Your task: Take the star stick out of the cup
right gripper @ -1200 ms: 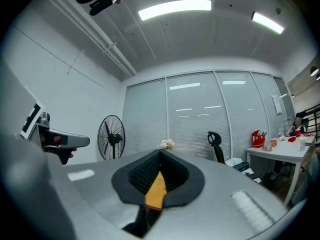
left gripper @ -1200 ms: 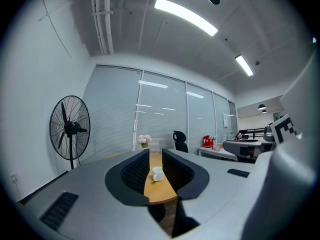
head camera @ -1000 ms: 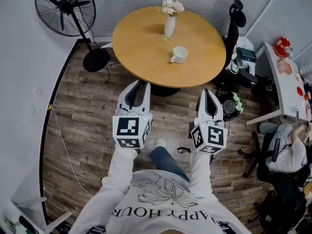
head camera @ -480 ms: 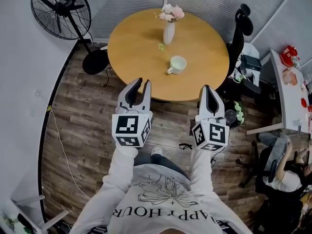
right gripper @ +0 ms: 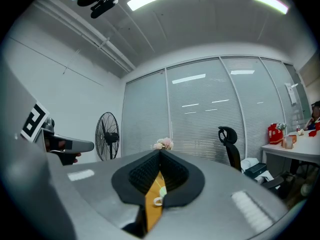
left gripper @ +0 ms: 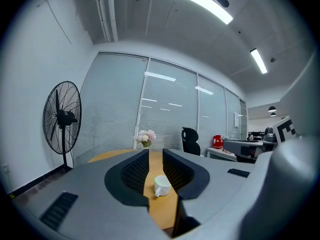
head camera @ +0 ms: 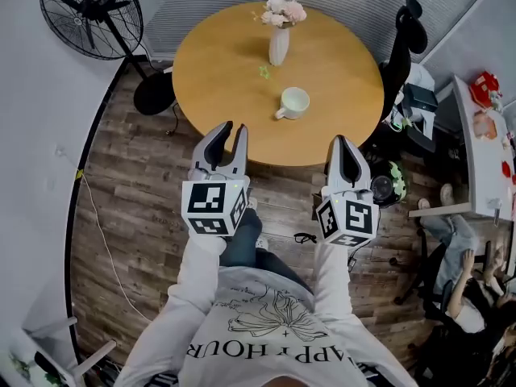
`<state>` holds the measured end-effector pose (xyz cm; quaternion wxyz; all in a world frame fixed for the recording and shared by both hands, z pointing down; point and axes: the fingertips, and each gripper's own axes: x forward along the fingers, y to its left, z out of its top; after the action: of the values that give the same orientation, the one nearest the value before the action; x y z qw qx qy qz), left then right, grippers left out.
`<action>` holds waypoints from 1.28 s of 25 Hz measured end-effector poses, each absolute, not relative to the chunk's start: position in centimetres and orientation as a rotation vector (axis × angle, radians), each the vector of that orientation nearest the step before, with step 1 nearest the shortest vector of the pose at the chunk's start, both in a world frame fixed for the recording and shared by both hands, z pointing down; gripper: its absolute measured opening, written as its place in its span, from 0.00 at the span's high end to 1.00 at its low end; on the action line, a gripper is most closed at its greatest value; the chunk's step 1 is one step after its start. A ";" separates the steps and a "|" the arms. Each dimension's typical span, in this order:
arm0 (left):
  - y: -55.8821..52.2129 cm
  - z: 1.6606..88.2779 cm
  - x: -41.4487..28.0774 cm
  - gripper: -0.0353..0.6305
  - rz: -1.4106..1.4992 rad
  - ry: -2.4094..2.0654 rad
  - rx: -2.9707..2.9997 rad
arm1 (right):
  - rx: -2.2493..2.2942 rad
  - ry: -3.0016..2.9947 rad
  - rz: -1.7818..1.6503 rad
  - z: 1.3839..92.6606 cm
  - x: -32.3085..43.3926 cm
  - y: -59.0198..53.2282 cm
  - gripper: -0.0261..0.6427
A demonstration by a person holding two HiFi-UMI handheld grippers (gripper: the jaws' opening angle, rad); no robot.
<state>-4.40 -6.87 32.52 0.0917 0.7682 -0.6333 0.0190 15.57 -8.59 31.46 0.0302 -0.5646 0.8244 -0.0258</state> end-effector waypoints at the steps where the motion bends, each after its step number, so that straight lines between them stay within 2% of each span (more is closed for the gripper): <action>1: -7.3 32.7 -4.4 0.84 0.057 -1.880 2.279 | -1.742 2.545 -0.083 31.6 15.5 -9.0 0.95; 32: -27.2 40.7 -6.3 0.83 0.152 -1.651 2.250 | -1.868 2.520 -0.175 36.3 12.9 -27.0 0.95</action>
<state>-6.31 -27.22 40.67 0.1726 0.7930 -0.5818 0.0534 12.94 -26.99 36.27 -0.0002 -0.5945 0.8022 -0.0556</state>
